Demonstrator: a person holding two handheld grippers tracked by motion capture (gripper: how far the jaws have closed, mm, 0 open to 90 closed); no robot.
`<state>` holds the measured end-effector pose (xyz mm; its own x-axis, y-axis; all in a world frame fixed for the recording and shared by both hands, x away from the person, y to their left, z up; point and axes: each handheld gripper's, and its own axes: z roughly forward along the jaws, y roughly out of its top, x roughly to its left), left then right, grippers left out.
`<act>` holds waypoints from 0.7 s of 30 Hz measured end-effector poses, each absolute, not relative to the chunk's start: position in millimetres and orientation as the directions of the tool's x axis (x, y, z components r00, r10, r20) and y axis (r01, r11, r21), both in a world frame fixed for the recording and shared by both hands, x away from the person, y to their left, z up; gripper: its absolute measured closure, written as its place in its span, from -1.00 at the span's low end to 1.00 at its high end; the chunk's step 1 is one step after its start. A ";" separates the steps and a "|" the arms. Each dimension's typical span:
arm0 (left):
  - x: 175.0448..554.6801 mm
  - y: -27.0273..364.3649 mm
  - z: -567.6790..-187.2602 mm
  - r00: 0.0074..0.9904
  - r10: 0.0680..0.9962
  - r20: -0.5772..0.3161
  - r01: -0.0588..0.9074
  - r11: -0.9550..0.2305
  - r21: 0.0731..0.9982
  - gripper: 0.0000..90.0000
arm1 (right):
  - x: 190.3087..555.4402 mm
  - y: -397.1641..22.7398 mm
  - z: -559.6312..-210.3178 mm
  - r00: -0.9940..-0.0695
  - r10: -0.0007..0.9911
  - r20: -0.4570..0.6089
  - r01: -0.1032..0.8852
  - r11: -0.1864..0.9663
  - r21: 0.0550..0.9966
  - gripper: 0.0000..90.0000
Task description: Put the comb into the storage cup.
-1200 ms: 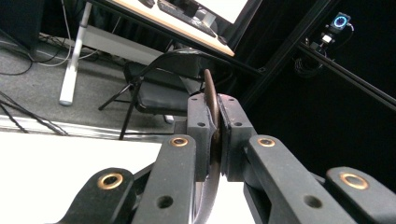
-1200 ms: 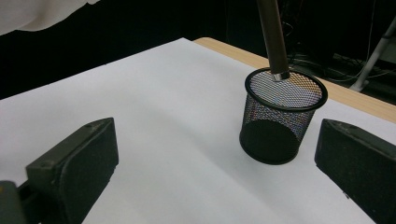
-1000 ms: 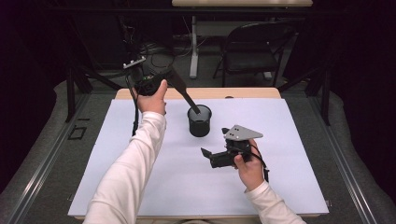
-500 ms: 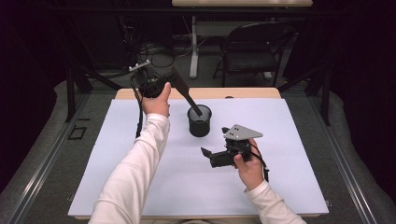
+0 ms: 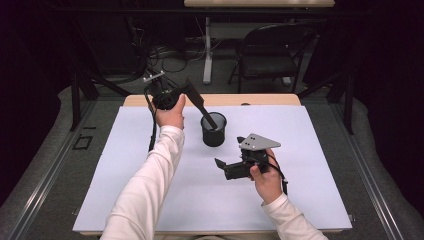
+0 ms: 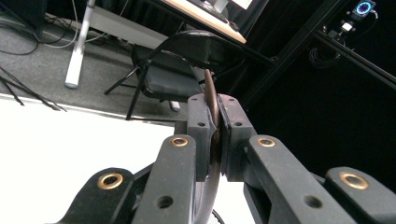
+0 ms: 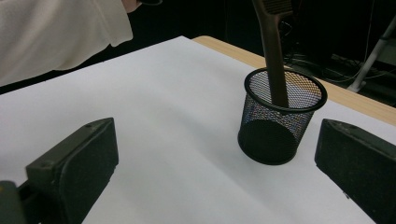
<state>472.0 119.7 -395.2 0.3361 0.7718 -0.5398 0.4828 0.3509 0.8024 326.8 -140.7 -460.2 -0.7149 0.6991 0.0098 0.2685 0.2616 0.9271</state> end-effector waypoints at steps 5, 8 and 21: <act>473.2 119.0 -401.1 0.332 0.770 -0.545 0.488 0.354 0.798 0.88 | 327.2 -141.5 -460.3 -0.715 0.700 0.013 0.271 0.261 0.927 -1.00; 473.6 118.3 -404.4 0.328 0.771 -0.546 0.496 0.351 0.794 0.88 | 326.8 -141.2 -460.1 -0.715 0.699 0.012 0.269 0.259 0.928 -1.00; 475.2 114.9 -416.2 0.323 0.764 -0.559 0.514 0.354 0.781 0.88 | 331.5 -156.3 -452.5 -0.680 0.733 0.019 0.266 0.223 0.938 -1.00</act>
<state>475.2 114.9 -416.2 0.3232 0.7638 -0.5586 0.5144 0.3537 0.7812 331.5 -156.3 -452.5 -0.6797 0.7333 0.0186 0.2660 0.2228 0.9379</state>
